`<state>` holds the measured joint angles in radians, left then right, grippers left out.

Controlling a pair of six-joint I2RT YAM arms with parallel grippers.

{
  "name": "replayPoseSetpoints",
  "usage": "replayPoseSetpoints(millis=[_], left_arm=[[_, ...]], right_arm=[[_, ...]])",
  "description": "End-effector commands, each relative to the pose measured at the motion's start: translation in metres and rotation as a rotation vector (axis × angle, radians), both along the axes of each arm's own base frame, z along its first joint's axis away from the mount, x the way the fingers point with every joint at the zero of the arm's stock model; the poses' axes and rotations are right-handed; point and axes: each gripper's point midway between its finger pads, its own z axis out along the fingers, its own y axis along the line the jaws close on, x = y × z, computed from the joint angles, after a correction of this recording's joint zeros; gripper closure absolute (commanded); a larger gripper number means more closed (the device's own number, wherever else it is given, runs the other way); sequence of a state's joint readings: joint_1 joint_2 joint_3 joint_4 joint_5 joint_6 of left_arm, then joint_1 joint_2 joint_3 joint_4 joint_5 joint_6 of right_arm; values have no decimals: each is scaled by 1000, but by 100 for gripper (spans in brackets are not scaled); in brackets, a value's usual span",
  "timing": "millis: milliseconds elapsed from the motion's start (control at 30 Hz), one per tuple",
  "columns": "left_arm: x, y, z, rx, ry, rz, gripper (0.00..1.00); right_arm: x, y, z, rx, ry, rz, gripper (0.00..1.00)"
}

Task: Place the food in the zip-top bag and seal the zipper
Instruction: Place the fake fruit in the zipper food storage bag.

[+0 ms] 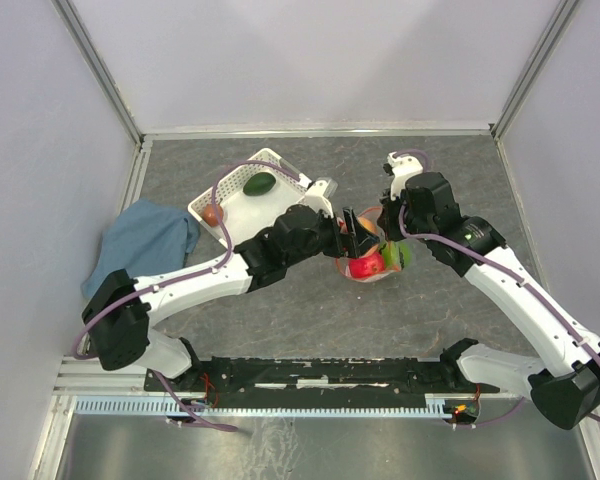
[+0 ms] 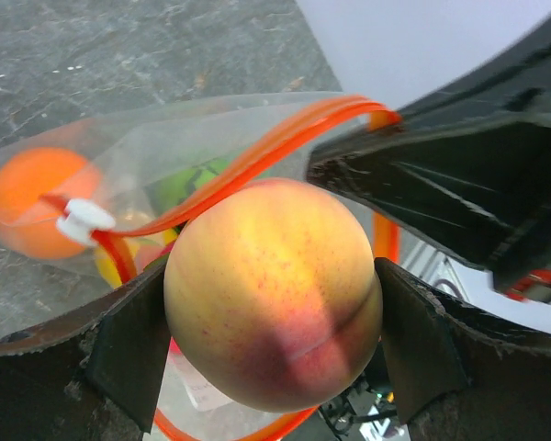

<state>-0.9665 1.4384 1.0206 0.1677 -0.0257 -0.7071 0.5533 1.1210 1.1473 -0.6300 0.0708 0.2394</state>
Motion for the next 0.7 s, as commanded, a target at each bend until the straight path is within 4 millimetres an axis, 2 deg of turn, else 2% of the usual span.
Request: replayPoseSetpoints(millis=[0, 200, 400, 667], left_arm=[[20, -4, 15, -54, -21, 106, 27], [32, -14, 1, -10, -9, 135, 27], [40, -27, -1, -5, -17, 153, 24], [38, -41, -13, 39, -30, 143, 10]], right_arm=[[2, 3, 27, 60, -68, 0, 98], [2, 7, 25, 71, -59, 15, 99], [3, 12, 22, 85, -51, 28, 98], [4, 13, 19, 87, -49, 28, 98]])
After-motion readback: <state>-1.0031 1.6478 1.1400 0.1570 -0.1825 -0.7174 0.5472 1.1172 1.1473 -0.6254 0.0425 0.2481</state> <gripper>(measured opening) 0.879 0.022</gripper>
